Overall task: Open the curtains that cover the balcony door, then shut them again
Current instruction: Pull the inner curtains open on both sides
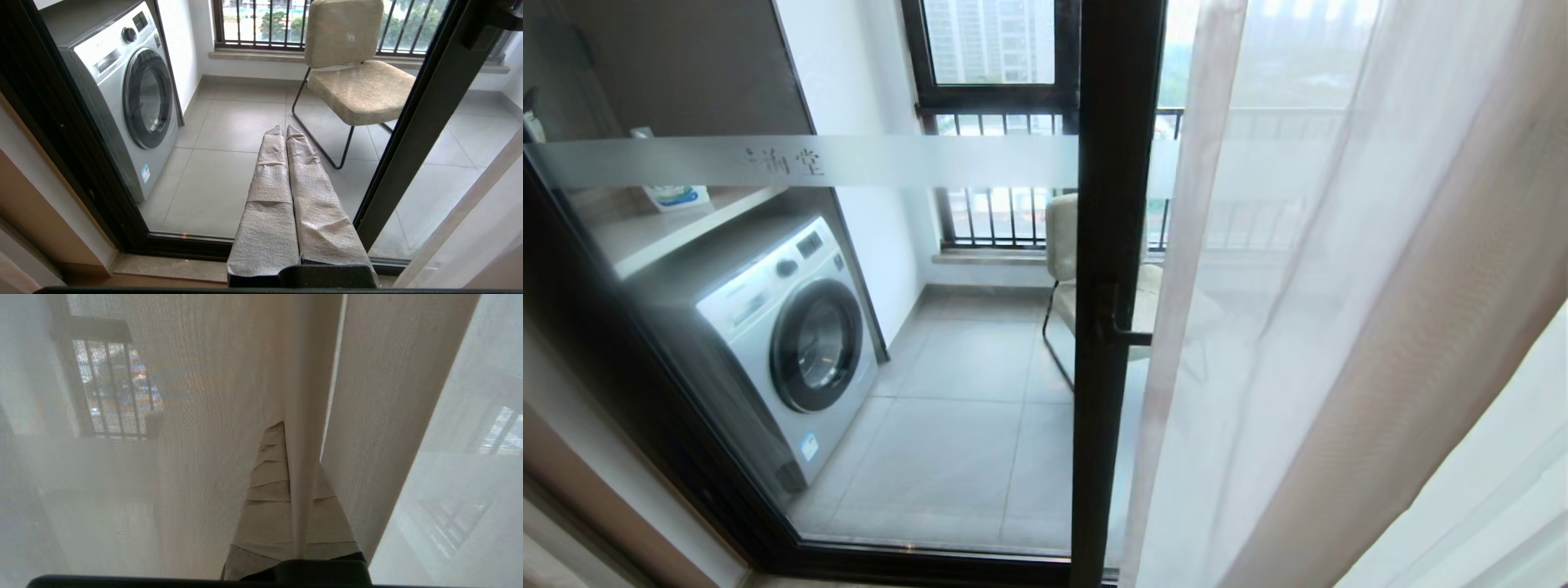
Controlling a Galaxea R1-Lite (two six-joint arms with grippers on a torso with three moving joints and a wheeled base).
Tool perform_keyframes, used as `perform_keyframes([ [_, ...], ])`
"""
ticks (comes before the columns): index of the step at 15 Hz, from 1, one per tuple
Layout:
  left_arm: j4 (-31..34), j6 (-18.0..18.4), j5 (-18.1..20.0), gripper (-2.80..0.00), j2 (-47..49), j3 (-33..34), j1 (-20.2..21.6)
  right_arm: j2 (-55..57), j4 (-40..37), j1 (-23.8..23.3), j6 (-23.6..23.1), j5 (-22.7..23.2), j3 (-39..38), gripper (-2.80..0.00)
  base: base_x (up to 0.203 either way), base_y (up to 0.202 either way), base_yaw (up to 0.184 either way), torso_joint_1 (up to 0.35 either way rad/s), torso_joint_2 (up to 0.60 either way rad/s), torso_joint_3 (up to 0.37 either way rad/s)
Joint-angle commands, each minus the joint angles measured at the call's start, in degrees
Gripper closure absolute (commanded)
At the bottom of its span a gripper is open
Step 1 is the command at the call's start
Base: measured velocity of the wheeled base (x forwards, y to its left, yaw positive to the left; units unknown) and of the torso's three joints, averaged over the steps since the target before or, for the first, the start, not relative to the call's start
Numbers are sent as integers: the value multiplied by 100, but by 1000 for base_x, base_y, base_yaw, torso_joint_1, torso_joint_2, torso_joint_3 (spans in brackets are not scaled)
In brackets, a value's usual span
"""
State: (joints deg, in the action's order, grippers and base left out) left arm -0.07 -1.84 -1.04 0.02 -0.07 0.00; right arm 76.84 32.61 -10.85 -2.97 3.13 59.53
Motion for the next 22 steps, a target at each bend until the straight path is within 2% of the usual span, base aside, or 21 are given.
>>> perform_keyframes([
  [1,-1,0,-2,0,-2,7,0,15,17,-106,-2,3,-2,0,0,-190,-1,2,2,2],
  [10,-1,0,-2,0,-2,-1,0,15,9,-497,-2,7,-2,0,0,-192,2,2,2,2],
  [22,-1,-9,-2,0,-2,6,0,24,9,-541,-2,3,-55,0,0,-190,1,2,2,2],
])
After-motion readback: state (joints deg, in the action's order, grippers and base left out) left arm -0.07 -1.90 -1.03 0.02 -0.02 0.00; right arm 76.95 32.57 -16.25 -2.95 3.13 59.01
